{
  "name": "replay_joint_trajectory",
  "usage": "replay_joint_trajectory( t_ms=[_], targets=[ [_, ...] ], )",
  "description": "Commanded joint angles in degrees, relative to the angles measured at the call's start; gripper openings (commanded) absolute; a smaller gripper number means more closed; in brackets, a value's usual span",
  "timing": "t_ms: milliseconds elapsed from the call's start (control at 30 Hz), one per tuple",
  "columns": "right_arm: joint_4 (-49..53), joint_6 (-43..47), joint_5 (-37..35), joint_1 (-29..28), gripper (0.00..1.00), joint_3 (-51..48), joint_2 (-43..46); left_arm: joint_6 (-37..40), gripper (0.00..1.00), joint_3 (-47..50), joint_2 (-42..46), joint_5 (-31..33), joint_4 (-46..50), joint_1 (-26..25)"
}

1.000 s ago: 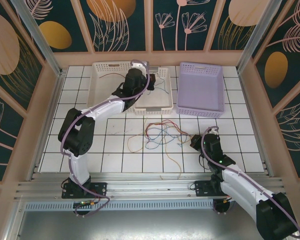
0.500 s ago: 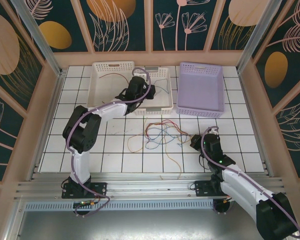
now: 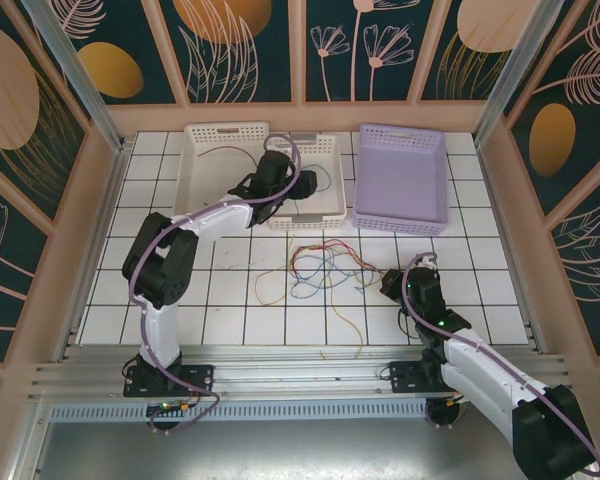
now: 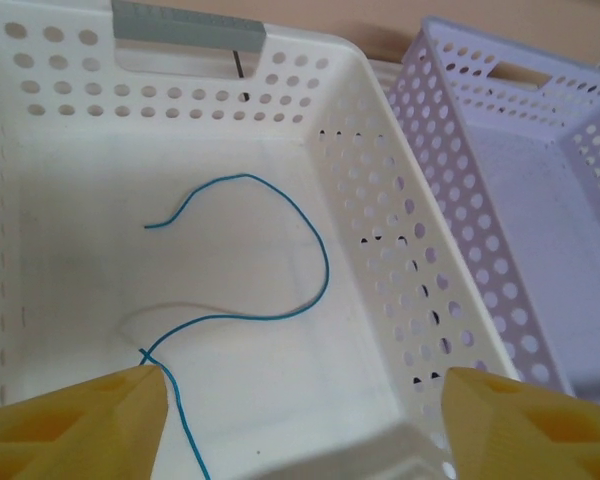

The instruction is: Untangle the cables

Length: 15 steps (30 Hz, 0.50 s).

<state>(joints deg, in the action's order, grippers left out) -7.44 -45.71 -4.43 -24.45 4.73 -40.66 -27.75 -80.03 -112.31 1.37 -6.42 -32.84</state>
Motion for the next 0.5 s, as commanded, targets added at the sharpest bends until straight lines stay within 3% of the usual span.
replay_joint_trajectory(
  t_ms=[0,133,233,467],
  targets=[
    [-1.2,0.6,0.6,0.0,0.00,-0.7,-0.1,-0.2,0.78,-0.9,6.2,-4.0,3.5,-0.1],
    [-1.2,0.7,0.6,0.1,0.00,-0.5,-0.2,1.2,0.80,4.0,11.6,-5.7,6.9,-3.1],
    [-1.1,0.7,0.7,0.0,0.00,-0.4,-0.4,2.8,0.80,11.4,17.7,-3.5,7.0,-7.3],
    [-1.2,0.7,0.7,0.2,0.00,-0.2,-1.1,-1.0,0.81,25.1,27.3,-2.2,5.5,-15.7]
  ],
)
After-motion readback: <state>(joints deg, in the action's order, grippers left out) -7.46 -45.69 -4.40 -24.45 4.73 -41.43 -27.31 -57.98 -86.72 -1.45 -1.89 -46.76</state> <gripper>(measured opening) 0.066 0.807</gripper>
